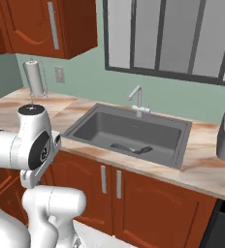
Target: Move the pot and pan from the stove into the sink.
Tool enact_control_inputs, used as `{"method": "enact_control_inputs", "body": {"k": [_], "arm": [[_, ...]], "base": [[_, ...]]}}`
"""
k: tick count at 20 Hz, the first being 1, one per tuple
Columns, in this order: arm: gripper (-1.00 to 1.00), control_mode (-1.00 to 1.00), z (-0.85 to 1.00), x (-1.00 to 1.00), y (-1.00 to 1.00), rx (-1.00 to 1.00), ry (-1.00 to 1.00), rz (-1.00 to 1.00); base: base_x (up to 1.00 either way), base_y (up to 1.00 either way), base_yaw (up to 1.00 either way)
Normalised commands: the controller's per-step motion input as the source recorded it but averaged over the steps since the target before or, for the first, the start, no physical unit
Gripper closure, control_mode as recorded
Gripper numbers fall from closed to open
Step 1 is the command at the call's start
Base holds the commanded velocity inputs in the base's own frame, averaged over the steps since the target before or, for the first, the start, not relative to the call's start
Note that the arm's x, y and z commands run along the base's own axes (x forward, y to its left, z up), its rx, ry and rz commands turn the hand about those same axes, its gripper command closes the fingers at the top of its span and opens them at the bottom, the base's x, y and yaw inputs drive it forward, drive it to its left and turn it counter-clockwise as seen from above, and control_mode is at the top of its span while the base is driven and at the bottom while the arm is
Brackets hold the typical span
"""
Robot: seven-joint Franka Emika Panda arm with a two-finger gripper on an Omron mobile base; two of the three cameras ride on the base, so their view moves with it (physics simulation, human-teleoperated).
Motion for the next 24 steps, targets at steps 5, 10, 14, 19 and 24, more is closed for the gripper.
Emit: {"method": "enact_control_inputs", "body": {"k": [5,10,14,19,24], "arm": [[-1.00,1.00,0.00,0.00,0.00,0.00,0.00,0.00],[-1.00,1.00,0.00,0.00,0.00,0.00,0.00,0.00],[-1.00,1.00,0.00,0.00,0.00,0.00,0.00,0.00],[-1.00,1.00,0.00,0.00,0.00,0.00,0.00,0.00],[-1.00,1.00,0.00,0.00,0.00,0.00,0.00,0.00]], "base": [[-0.29,0.15,0.36],[-0.28,0.19,0.37],[-0.26,0.20,0.38],[-0.18,0.23,0.39],[-0.17,0.27,0.39]]}}
